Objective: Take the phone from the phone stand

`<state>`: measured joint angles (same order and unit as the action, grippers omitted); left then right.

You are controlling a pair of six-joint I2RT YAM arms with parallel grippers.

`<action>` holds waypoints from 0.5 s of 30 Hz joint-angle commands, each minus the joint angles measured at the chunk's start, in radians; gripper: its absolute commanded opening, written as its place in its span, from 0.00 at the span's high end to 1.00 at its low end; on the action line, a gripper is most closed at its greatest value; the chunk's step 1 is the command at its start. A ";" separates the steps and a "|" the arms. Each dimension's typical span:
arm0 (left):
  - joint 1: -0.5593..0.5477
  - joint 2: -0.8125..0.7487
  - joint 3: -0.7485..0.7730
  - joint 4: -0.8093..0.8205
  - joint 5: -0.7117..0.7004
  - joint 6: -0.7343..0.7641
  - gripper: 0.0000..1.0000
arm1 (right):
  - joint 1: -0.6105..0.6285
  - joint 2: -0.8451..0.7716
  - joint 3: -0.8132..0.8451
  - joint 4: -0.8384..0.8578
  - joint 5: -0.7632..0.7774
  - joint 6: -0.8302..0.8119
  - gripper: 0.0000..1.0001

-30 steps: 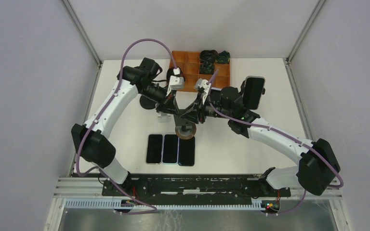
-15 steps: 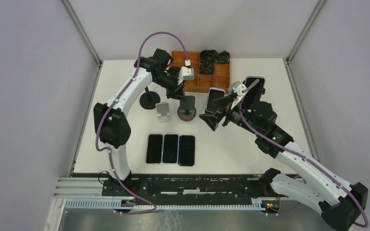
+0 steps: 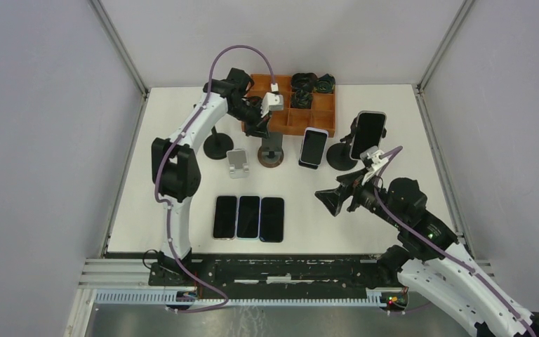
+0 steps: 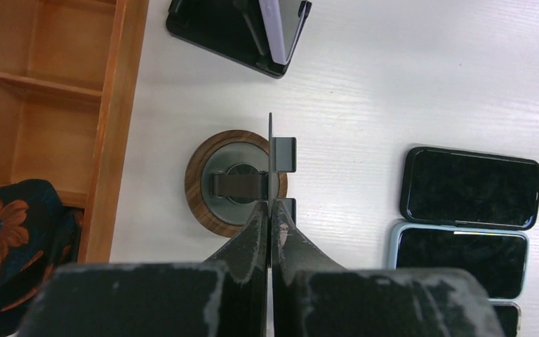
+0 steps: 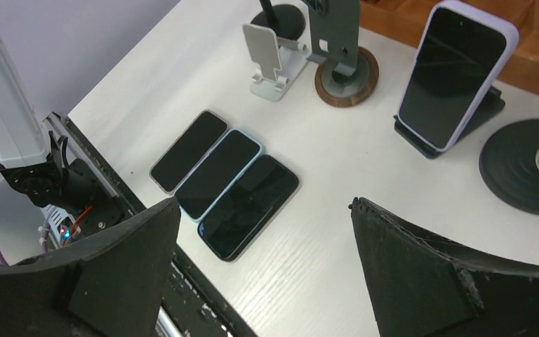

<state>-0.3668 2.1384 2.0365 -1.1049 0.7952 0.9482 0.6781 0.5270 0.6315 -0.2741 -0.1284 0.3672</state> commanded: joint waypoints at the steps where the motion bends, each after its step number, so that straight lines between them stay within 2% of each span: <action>1: 0.017 0.002 0.043 0.035 -0.044 0.059 0.95 | -0.002 -0.001 0.107 -0.208 0.040 0.057 0.02; 3: 0.018 0.003 0.040 0.043 -0.069 0.059 0.83 | -0.002 0.010 0.132 -0.276 0.042 0.073 0.02; 5: 0.017 0.002 0.040 0.055 -0.090 0.044 0.52 | -0.002 0.022 0.152 -0.334 0.037 0.084 0.02; 6: 0.017 -0.001 0.037 0.065 -0.093 0.032 0.42 | -0.002 0.033 0.167 -0.364 0.037 0.087 0.02; 8: 0.017 -0.012 0.028 0.081 -0.095 0.027 0.35 | -0.002 0.055 0.203 -0.409 0.035 0.077 0.02; 13: 0.017 -0.054 0.007 0.147 -0.111 -0.017 0.24 | -0.002 0.113 0.283 -0.448 0.044 0.028 0.02; 15: 0.016 -0.074 0.024 0.154 -0.112 -0.036 0.12 | -0.001 0.127 0.284 -0.434 0.046 0.021 0.02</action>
<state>-0.3492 2.1372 2.0384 -1.0107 0.6945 0.9653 0.6781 0.6334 0.8639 -0.6697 -0.1104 0.4133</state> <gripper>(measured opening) 0.788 0.979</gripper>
